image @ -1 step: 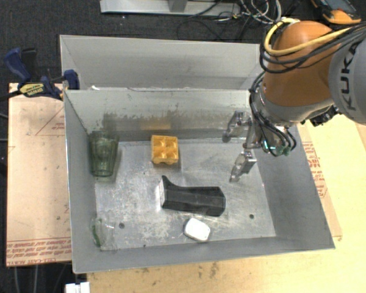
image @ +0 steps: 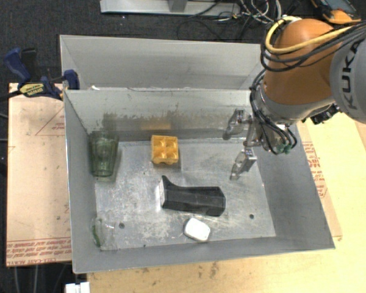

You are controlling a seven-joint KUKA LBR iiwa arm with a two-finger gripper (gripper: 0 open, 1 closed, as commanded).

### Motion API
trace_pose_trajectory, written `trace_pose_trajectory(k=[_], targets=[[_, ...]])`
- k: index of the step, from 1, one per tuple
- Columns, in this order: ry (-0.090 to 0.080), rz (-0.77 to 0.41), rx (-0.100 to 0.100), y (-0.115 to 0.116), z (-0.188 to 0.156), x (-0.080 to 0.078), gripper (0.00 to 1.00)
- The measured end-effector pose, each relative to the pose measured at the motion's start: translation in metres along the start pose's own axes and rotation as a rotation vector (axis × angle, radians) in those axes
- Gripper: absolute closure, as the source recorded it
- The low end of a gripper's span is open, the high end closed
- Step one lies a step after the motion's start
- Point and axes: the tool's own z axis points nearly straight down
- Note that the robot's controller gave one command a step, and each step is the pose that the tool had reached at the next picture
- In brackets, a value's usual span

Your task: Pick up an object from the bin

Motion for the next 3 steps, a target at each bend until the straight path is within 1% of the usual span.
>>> trace_pose_trajectory(k=[1,2,3], targets=[[-0.004,0.016,0.000,0.017,0.065,0.013,0.00],[0.005,0.070,0.000,0.028,0.093,0.020,0.00],[0.008,0.249,0.000,0.028,0.110,0.029,0.00]])
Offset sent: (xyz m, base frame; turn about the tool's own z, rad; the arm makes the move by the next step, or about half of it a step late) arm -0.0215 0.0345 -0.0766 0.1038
